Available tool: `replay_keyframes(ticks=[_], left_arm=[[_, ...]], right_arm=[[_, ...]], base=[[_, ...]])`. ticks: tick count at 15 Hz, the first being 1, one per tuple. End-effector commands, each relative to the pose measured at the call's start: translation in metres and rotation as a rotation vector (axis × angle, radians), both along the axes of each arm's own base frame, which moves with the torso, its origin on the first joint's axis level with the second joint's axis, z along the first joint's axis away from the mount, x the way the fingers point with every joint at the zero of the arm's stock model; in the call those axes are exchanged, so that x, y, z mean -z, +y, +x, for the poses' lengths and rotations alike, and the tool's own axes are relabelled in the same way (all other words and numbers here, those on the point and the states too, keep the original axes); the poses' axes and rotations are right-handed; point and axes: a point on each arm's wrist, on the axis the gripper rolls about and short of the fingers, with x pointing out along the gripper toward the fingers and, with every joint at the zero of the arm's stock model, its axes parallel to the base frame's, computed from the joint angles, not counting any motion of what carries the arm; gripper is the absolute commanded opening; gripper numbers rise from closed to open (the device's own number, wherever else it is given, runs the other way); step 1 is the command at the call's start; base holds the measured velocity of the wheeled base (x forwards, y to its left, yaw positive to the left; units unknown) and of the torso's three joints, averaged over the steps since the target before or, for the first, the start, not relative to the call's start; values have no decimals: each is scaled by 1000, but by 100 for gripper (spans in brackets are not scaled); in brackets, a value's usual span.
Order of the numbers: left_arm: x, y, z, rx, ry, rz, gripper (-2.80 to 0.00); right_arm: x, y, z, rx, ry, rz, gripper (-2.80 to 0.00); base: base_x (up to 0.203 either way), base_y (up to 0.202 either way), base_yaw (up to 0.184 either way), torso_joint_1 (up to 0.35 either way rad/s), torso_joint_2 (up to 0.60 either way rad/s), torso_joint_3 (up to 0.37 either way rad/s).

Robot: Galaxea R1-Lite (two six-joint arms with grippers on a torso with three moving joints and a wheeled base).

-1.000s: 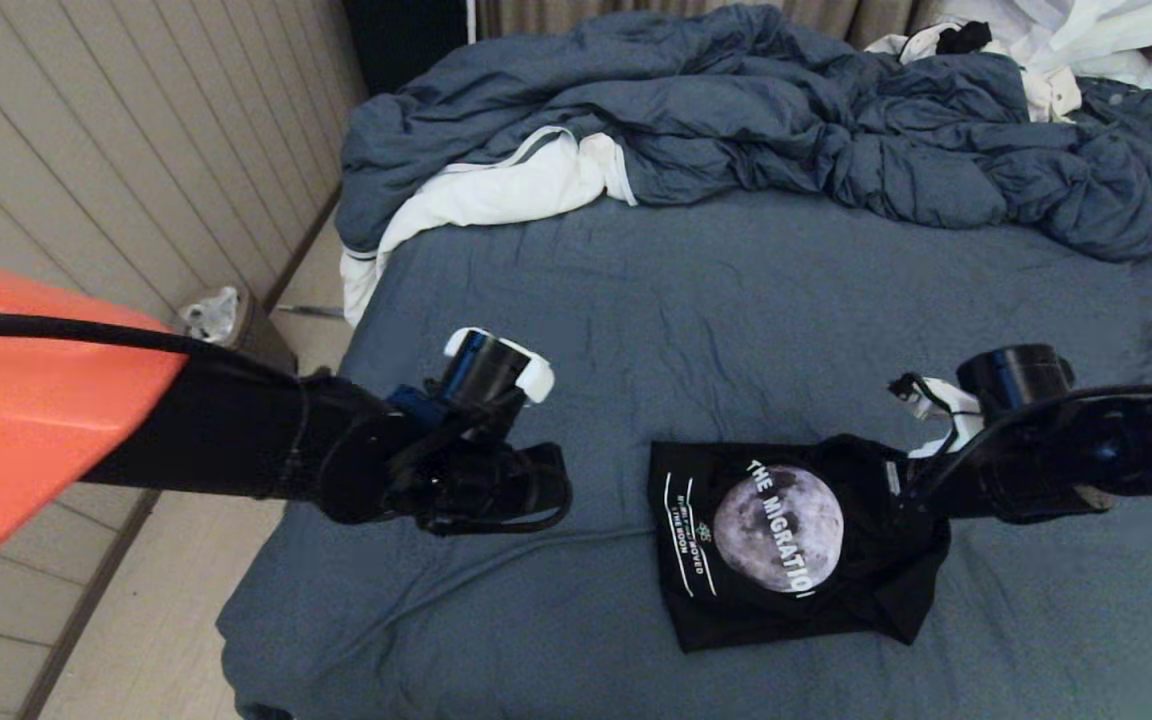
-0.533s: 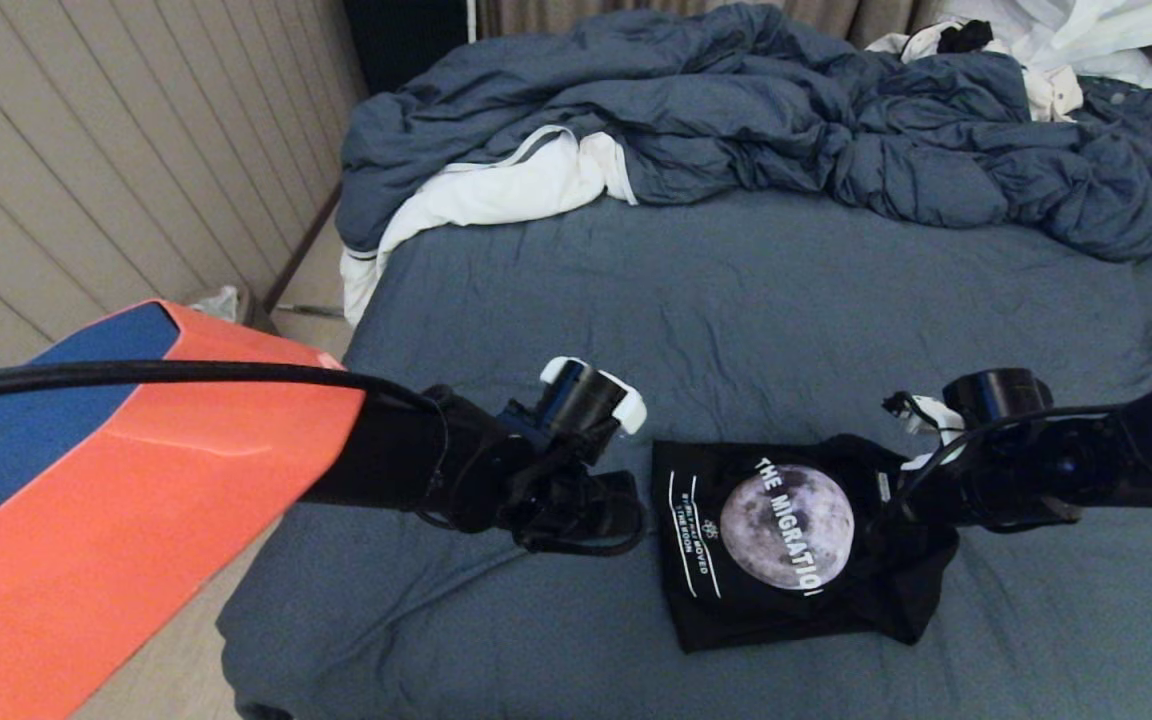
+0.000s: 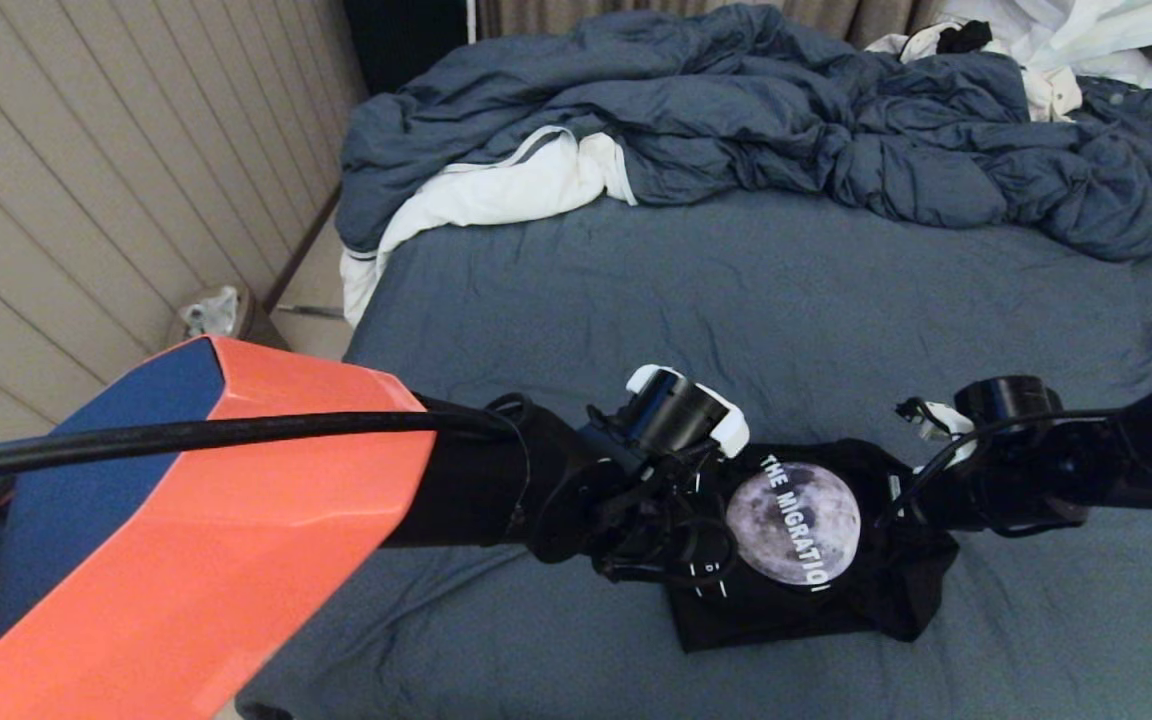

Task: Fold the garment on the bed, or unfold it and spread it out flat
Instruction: Fold the black T-shirt

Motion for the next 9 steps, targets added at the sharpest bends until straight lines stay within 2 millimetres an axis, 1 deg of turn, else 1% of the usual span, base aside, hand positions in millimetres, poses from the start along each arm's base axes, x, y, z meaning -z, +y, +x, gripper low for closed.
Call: replay_keyframes(ticks=[1,4,6,9], left_arm=[[3,-5,0,0,4,-1,-280],[2,-4,0,0,2,1,-280],[1,-4,0,0,0,-2,-280],[2,-3,0,-3,4,1,-280]], right_arm=[[8,-20,4,41,8,-4,-280],[7,-37,-1,72,3,-19,-280],[1,-48,-6,96,-14,-22,-280],[-10,-48,-9,95,-41,-30,-280]], base=[[0,0,0,0,0,0],[0,0,0,0,0,0],[0,0,0,0,0,0],[0,0,0,0,0,0]])
